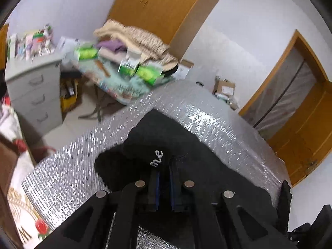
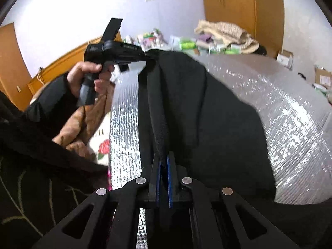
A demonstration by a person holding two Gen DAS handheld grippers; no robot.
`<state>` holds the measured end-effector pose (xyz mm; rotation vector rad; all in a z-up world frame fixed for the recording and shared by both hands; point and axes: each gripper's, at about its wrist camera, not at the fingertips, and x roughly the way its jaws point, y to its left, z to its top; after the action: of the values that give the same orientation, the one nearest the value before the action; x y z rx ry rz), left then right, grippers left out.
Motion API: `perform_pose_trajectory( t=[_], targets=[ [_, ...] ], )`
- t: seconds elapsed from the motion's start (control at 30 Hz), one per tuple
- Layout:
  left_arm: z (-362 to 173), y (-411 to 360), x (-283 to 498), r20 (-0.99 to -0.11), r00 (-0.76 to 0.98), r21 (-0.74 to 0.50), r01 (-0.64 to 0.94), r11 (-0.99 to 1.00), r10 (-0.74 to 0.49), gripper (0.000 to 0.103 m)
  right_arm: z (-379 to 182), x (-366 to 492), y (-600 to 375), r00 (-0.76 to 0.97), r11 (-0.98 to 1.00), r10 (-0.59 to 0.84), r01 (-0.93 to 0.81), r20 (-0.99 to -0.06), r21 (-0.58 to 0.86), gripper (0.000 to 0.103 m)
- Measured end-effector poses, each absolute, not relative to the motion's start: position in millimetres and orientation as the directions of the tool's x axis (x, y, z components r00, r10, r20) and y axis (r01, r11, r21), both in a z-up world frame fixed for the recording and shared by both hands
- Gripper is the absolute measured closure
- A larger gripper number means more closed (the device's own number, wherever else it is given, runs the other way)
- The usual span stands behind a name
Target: Fold clothes
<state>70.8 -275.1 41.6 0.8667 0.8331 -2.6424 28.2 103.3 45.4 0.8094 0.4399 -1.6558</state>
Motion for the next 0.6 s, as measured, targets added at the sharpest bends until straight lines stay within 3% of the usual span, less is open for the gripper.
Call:
perform_pose_trajectory(
  t=[0.23,0.37,0.6],
  targets=[
    [-1.9,-289.1,63.1,-0.689,-0.724,-0.438,0.429,-0.79,-0.011,0.093,9.8,24.4,87.9,-0.02,-0.264,-0.636,0.945,-0.771,0.193,0.093],
    [2.2,-288.1,69.9,-0.688,-0.725,-0.441,0.439,-0.783,-0.019,0.09,20.6,24.6,93.7,-0.049,-0.267,-0.654,0.949,-0.755,0.17,0.081],
    [15.0,-285.4,88.8,-0.664,-0.744,-0.445,0.469,-0.763,-0.07,0.09,53.1,14.4,109.9,-0.141,-0.343,-0.774,0.913,-0.617,0.22,0.081]
  ],
)
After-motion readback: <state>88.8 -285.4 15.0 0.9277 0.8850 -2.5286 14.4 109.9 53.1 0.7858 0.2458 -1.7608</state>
